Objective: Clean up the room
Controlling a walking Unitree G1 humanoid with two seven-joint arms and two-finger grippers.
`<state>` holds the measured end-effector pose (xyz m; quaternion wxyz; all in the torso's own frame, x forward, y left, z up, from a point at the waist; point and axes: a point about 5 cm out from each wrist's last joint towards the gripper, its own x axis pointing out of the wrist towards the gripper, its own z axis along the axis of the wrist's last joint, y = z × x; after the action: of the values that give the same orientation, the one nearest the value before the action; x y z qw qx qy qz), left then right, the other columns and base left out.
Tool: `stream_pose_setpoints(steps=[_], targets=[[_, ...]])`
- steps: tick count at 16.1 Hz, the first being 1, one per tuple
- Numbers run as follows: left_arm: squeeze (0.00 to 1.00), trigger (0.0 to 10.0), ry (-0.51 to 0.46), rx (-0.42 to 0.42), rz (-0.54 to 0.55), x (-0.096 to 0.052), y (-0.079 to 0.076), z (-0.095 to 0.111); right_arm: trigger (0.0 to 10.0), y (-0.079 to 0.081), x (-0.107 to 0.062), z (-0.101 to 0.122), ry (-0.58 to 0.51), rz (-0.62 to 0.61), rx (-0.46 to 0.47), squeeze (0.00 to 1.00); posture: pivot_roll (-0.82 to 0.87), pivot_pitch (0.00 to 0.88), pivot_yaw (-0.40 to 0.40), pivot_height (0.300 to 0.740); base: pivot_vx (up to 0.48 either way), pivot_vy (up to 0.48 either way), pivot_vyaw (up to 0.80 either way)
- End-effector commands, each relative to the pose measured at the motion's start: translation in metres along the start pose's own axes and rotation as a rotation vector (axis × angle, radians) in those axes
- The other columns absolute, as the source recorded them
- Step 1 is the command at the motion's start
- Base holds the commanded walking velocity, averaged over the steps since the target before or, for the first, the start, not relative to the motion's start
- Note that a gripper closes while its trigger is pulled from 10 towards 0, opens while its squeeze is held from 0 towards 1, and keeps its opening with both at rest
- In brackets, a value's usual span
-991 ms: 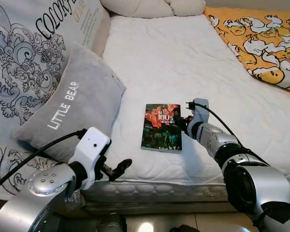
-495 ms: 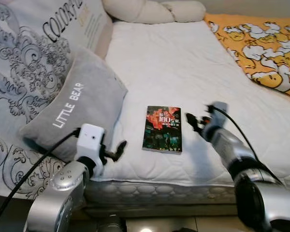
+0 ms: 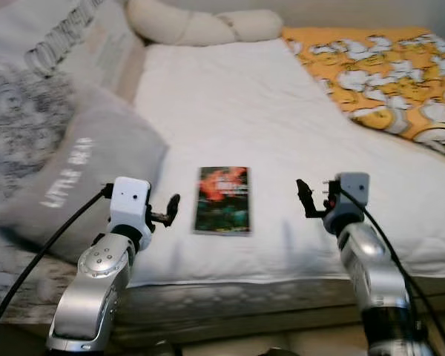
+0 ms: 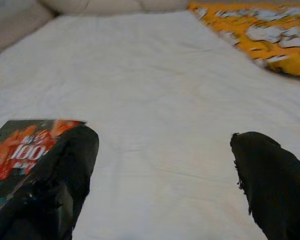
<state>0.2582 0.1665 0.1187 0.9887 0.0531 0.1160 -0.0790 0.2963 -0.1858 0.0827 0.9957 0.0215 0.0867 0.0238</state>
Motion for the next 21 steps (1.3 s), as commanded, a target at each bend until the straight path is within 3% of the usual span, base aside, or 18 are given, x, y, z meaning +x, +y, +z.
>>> stream_pose_setpoints(steps=[1,3,7,17,21], targets=[[0.00,10.0,-0.011,-0.001,0.017,0.001,0.002,0.001,10.0,-0.004,-0.005,0.002,-0.003,-0.035,0.015,1.00,-0.03,0.000,0.009,0.740,0.000,-0.435,0.80],[0.00,10.0,0.011,-0.009,0.051,0.000,0.008,-0.009,10.0,-0.008,-0.009,0.000,0.022,-0.100,0.031,1.00,-0.05,0.000,0.011,0.740,0.000,-0.435,0.80],[0.00,10.0,0.008,-0.009,0.058,0.002,0.008,-0.011,10.0,-0.007,-0.010,0.007,0.025,-0.084,0.005,1.00,-0.05,0.000,0.000,0.740,0.000,-0.436,0.77],[0.00,10.0,-0.014,-0.001,0.057,0.011,0.010,-0.007,10.0,-0.002,-0.012,-0.001,0.063,-0.106,0.045,1.00,-0.04,0.000,0.010,0.740,0.000,-0.436,0.00],[0.00,10.0,-0.019,0.036,0.054,0.013,0.012,-0.005,10.0,0.007,-0.009,-0.002,0.073,-0.067,0.075,1.00,-0.03,0.000,0.005,0.740,0.000,-0.438,0.00]])
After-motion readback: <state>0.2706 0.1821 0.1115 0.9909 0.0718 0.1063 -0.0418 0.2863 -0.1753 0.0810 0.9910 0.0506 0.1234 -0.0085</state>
